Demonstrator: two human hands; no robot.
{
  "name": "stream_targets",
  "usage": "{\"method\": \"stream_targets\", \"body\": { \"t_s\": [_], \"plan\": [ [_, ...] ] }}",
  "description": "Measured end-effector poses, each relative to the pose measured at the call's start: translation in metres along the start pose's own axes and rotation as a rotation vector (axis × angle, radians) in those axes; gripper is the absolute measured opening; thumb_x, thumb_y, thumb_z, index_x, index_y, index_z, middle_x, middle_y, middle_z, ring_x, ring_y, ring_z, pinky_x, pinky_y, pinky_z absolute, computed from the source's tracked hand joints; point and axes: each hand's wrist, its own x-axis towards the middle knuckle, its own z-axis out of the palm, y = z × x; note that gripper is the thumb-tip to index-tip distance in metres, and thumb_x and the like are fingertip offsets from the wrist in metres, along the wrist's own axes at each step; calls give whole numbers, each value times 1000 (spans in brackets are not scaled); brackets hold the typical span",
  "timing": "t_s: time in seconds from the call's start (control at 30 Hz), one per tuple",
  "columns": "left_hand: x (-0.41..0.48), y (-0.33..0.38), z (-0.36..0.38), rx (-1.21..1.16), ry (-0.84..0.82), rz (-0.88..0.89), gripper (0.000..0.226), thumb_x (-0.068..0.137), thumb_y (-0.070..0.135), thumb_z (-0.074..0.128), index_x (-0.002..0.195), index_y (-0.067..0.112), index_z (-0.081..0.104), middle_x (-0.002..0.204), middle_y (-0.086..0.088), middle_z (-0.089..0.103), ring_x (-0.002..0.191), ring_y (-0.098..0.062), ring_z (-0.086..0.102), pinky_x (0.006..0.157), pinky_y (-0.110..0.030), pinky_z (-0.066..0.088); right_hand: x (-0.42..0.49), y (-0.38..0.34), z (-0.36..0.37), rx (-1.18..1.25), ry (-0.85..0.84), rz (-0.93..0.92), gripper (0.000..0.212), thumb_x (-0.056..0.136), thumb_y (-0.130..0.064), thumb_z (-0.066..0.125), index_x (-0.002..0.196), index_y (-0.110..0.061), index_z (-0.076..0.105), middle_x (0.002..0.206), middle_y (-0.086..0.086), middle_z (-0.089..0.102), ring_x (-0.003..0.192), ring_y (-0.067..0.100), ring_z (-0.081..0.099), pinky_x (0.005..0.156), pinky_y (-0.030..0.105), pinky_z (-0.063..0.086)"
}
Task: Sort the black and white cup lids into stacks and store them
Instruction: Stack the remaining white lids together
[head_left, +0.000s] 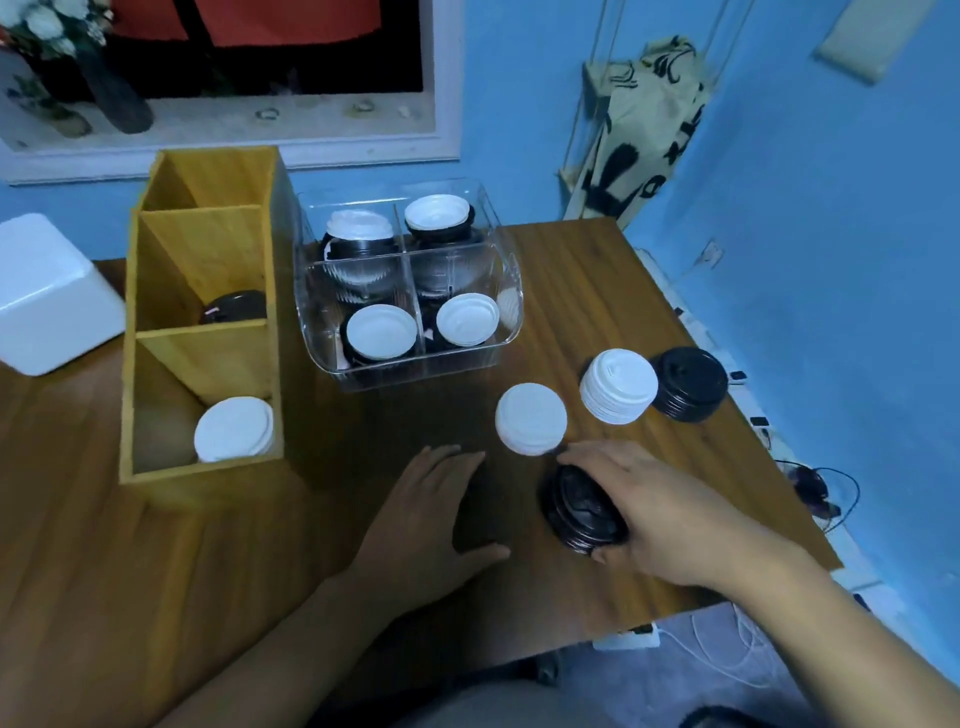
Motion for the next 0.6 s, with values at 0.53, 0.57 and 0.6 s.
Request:
{"method": "stream_targets", "body": {
  "t_s": [0.53, 0.57, 0.6],
  "plan": [
    [17, 24, 17, 134, 103, 4, 69, 84, 69, 62, 130, 17, 66, 135, 3, 56, 132, -17, 48, 123, -43, 25, -50, 83, -44, -286, -38, 331, 102, 86, -41, 70, 159, -37, -2, 160, -7, 11, 138, 20, 19, 109, 36, 34],
    [17, 25, 16, 133, 99, -1, 70, 84, 70, 62, 131, 18, 65, 136, 4, 56, 134, -17, 47, 124, -43, 25, -49, 82, -46, -277, -48, 321, 103, 86, -41, 70, 159, -39, -3, 161, -8, 8, 140, 20, 16, 110, 36, 33],
    [17, 26, 15, 134, 92, -10, 71, 84, 71, 62, 132, 18, 65, 137, 4, 55, 135, -17, 46, 124, -43, 24, -46, 78, -50, -261, -54, 301, 102, 86, -43, 70, 158, -40, -2, 161, -9, 6, 142, 19, 14, 112, 36, 33]
  ]
}}
